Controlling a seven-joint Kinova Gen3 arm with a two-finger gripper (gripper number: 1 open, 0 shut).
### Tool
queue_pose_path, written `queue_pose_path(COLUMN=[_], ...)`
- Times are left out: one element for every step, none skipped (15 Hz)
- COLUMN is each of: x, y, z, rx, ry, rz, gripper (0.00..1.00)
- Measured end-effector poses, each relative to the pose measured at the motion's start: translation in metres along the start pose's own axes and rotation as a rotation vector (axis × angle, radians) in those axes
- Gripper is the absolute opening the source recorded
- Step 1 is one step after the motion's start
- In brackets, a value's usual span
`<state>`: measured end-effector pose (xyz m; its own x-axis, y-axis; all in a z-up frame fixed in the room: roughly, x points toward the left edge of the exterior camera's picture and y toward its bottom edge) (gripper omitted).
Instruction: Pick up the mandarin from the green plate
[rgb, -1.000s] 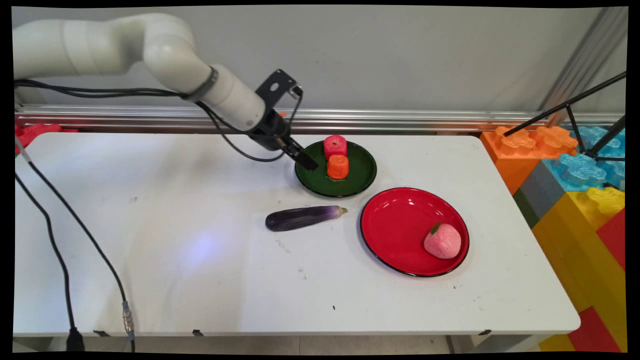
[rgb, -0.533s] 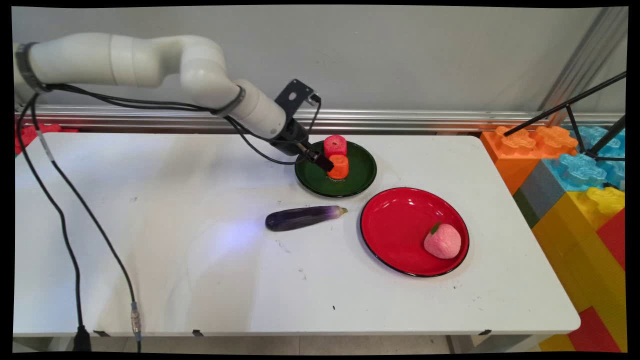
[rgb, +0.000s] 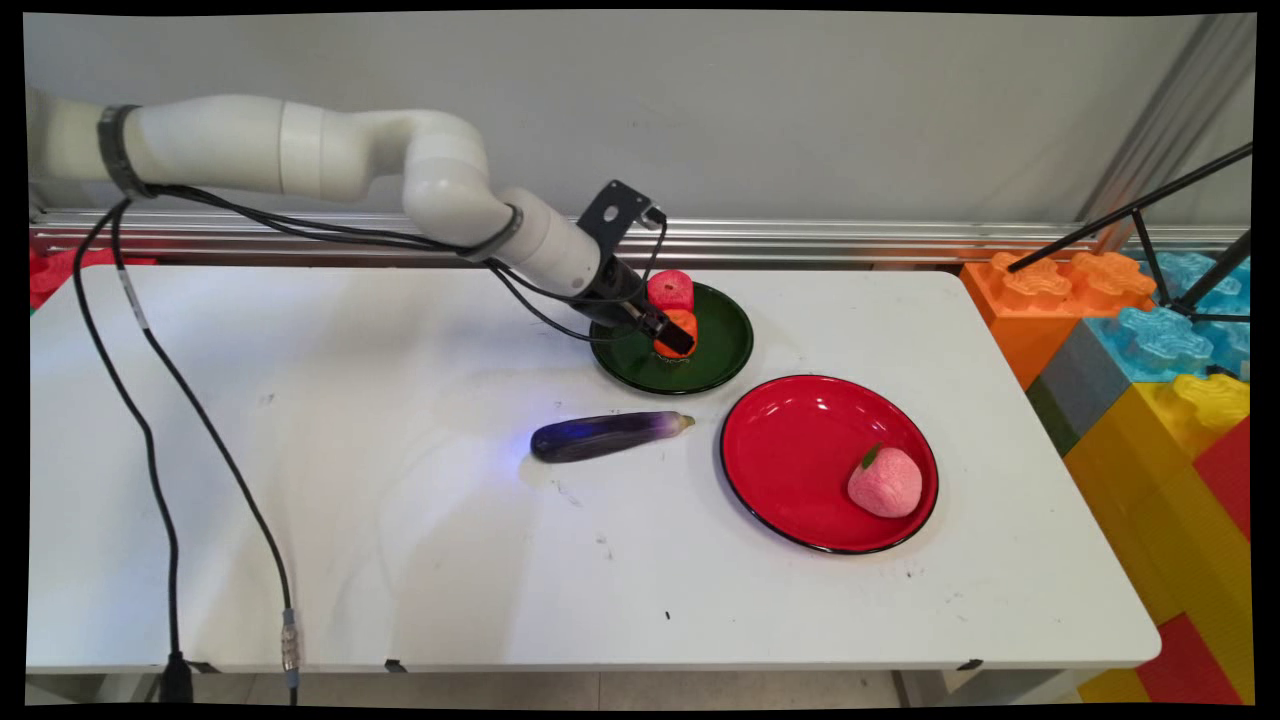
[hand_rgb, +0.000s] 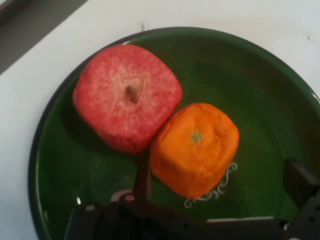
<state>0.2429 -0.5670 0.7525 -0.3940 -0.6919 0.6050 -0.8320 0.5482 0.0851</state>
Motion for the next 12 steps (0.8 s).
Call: queue_pose_path(x=[-0.001,-0.002,-0.002,-0.003,-0.004,-0.005,-0.006,-0.007,-0.007,-0.008,-0.008,-0.008], y=[0.001,0.002,0.002,0.003,0.003,0.003,0.003,0.004,0.004,0.004,0.004,0.004], z=[0.004,0.008,0.010,0.013,0.016,0.019,0.021,0.023,0.025,0.027,0.027,0.029], rx=[-0.002,-0.003,-0.003,-0.003,-0.001,0.001,0.003,0.005,0.007,0.008,0.009,0.011], ry=[0.004,0.008,0.011,0.014,0.017,0.021,0.025,0.028,0.032,0.035,0.037,0.040], rz=[-0.003,-0.004,-0.004,-0.004,-0.005,-0.004,-0.003,-0.002,0.000,0.001,0.002,0.004], gripper=[1.00,1.00,1.00,1.00,1.00,1.00,1.00,1.00,1.00,1.00,1.00,1.00])
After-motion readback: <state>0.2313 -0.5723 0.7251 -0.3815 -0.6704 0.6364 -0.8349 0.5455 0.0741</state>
